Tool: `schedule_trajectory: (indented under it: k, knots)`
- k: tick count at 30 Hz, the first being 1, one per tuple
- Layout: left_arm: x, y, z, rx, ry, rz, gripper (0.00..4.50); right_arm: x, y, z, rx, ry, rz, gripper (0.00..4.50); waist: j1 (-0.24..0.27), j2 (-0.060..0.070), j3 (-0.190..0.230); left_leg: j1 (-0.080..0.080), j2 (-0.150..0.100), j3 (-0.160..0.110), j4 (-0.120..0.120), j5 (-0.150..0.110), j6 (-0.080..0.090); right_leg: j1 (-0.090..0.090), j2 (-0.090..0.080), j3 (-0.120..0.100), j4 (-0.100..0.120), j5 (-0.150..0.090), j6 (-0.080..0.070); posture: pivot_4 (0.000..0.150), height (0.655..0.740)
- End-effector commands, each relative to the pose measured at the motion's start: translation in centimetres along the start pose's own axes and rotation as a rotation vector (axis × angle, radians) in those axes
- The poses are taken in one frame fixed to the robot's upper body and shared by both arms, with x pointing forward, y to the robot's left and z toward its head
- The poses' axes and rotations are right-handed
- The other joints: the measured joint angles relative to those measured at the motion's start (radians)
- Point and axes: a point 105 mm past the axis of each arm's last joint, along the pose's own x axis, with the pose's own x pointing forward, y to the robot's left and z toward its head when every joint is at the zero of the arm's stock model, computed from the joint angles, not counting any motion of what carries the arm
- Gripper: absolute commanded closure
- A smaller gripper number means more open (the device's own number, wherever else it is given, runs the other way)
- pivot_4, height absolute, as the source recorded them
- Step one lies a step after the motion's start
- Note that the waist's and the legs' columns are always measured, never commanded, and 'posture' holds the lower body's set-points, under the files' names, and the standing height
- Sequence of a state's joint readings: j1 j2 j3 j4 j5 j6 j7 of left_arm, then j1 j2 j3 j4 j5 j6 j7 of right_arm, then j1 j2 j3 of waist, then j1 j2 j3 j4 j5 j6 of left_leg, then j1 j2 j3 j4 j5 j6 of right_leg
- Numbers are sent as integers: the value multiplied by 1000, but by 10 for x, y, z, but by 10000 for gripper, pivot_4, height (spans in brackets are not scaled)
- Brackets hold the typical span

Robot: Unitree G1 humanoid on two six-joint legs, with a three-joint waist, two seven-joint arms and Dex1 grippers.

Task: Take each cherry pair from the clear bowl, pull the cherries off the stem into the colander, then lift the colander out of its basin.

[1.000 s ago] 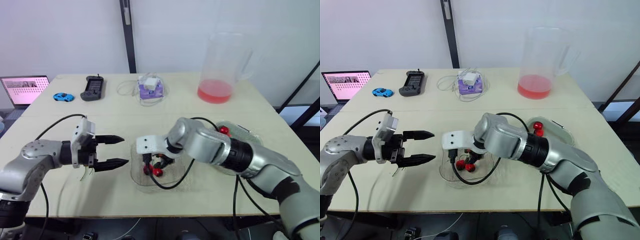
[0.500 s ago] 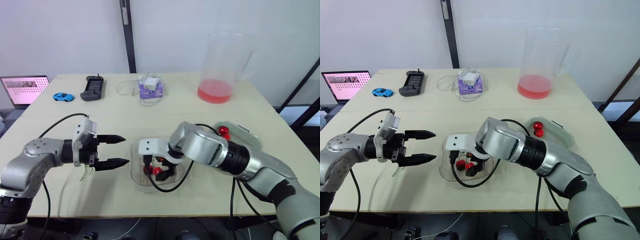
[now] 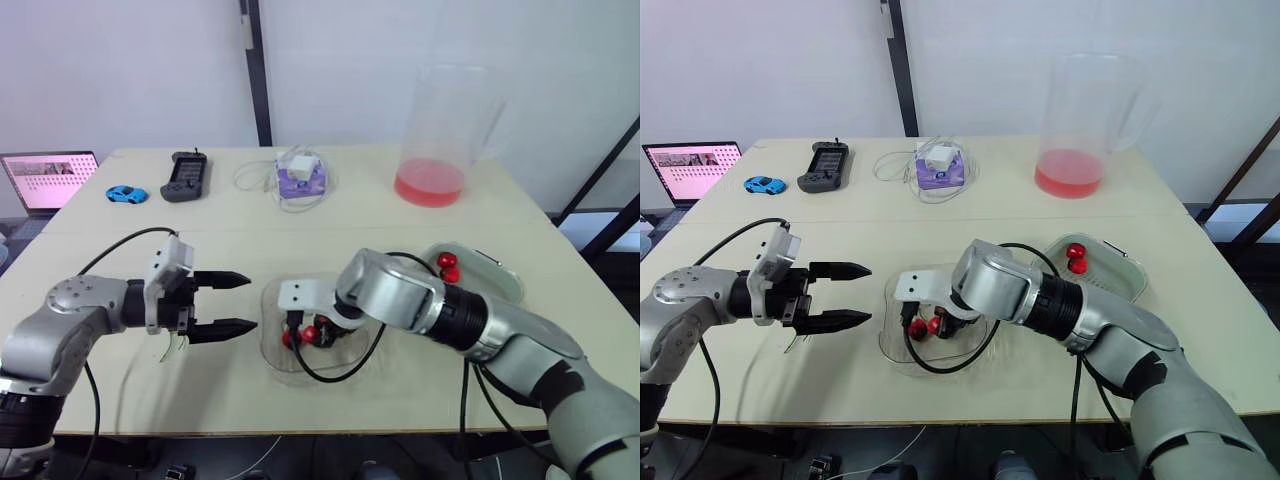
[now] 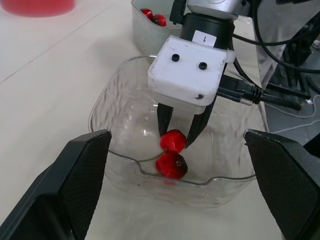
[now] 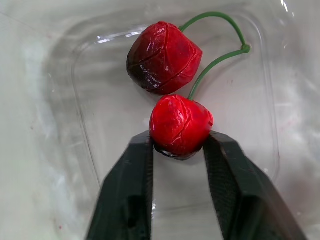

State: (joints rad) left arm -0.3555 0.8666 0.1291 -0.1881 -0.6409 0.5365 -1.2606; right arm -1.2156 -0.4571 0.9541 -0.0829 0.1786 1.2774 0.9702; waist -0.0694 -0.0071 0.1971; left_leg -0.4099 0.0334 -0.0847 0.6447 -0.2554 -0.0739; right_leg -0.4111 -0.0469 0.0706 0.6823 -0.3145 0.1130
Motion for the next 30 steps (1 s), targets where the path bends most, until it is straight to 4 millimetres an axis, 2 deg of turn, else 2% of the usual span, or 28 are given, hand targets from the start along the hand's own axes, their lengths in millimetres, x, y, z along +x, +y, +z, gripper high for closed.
schedule_trajectory:
  k: [1, 13, 19, 24, 30]
  knots:
    - [-3, 1, 5, 31, 5, 3, 0, -6, 0, 6, -31, -31, -10, 29338, 0, 0, 0, 0, 0, 0, 0, 0, 0, 0, 0, 0, 0, 0, 0, 1500, 7332]
    - [-3, 1, 4, 29, 0, 5, 0, -17, -6, 9, -43, -57, -45, 29338, 0, 0, 0, 0, 0, 0, 0, 0, 0, 0, 0, 0, 0, 0, 0, 1500, 7332]
    - [-4, 5, 7, 26, -29, 29, 0, -42, -6, 9, -39, -102, -50, 29338, 1, 0, 0, 0, 0, 0, 0, 0, 0, 0, 0, 0, 0, 0, 0, 1500, 7332]
    - [-6, 10, 14, 17, -73, 39, 0, -63, -10, 1, -48, -141, -99, 29338, 1, 0, 0, 0, 0, 0, 0, 0, 0, 0, 0, 0, 0, 0, 0, 1500, 7332]
    - [-4, 15, 16, 9, -90, 25, 0, -66, -3, -3, -39, -168, -107, 29338, 0, 0, 0, 0, 0, 0, 0, 0, 0, 0, 0, 0, 0, 0, 0, 1500, 7332]
